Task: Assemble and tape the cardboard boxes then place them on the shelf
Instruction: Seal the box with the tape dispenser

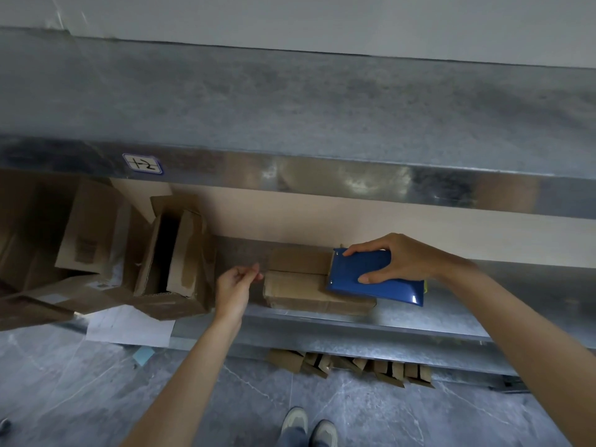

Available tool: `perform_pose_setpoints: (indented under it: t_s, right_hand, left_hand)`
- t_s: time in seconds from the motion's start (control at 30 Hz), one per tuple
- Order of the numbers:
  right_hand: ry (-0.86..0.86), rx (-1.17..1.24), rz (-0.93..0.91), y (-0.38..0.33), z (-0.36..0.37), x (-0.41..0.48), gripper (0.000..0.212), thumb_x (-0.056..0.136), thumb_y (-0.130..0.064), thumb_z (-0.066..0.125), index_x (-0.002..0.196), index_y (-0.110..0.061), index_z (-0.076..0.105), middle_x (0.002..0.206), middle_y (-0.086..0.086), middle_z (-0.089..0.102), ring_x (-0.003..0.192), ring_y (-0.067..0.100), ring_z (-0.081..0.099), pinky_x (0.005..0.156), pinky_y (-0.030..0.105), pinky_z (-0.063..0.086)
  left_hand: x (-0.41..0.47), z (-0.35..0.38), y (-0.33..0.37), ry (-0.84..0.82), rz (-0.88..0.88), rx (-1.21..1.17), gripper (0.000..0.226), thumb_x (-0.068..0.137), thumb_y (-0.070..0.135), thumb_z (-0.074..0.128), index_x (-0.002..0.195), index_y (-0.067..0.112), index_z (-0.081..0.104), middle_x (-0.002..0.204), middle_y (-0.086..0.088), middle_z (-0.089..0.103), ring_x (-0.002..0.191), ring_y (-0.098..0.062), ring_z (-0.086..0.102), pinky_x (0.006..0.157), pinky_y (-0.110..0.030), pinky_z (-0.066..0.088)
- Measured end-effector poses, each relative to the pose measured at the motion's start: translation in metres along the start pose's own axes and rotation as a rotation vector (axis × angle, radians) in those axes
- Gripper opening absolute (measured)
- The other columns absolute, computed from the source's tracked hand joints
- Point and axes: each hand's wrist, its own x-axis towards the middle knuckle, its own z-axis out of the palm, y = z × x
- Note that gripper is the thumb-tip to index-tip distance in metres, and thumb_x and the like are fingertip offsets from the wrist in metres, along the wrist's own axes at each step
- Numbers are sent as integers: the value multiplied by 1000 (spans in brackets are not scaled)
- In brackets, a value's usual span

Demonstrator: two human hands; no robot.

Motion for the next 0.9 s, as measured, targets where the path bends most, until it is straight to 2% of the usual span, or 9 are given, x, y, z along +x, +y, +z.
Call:
perform_pose_setpoints:
  t_s: [0.13, 0.27, 0.37, 0.47, 0.57, 0.73, 0.9]
  right_hand:
    - [0, 10, 4, -1, 0, -1, 49, 70, -57, 80, 113, -66, 58, 121, -50, 47, 112, -23, 47, 90, 3, 40]
    - [9, 22, 11, -2, 1, -2, 48, 72, -54, 81, 113, -65, 59, 119, -50, 47, 111, -24, 46, 87, -1, 39]
    - [17, 13, 15, -2, 2, -2, 48, 72, -54, 80, 113, -66, 58, 120, -49, 46, 113, -24, 45, 90, 3, 40]
    - [17, 1, 20, -2, 3, -2, 49, 71, -55, 80, 114, -65, 58, 121, -49, 46, 113, -24, 45, 95, 10, 41]
    - [15, -7, 17, -3, 4, -1, 49, 72, -55, 80, 115, -64, 58, 120, -48, 47, 111, -25, 45, 94, 11, 42]
    - [14, -14, 21, -6, 3, -2, 49, 72, -53, 80, 115, -64, 58, 122, -44, 49, 109, -20, 50, 96, 16, 45]
    - [26, -13, 29, -7, 3, -4, 49, 73, -52, 80, 115, -64, 58, 125, -42, 49, 113, -15, 51, 100, 19, 46]
  left_hand:
    - [3, 2, -6, 13, 12, 53, 18, 96, 16, 62, 83, 4, 67, 80, -8, 69, 82, -18, 64, 76, -22, 44]
    - [5, 8, -13, 27, 16, 166, 20, 96, 17, 62, 82, 4, 66, 81, -11, 68, 79, -22, 62, 69, -26, 44]
    - [6, 11, -17, 35, 45, 240, 23, 96, 18, 63, 73, 13, 61, 76, -8, 66, 76, -23, 62, 65, -27, 44]
    - [6, 10, -17, 18, 92, 317, 22, 95, 19, 64, 74, 16, 59, 76, -7, 67, 76, -23, 64, 67, -29, 46]
    - [7, 9, -16, 24, 125, 384, 22, 93, 22, 67, 72, 18, 60, 73, -4, 67, 74, -21, 65, 68, -30, 48]
    - [5, -2, -15, 103, 106, 617, 19, 83, 29, 77, 72, 28, 61, 70, 12, 64, 72, -11, 61, 57, -22, 38]
    - [4, 1, -8, 137, 128, 513, 20, 80, 30, 80, 70, 29, 63, 70, 10, 67, 72, -12, 65, 63, -28, 49]
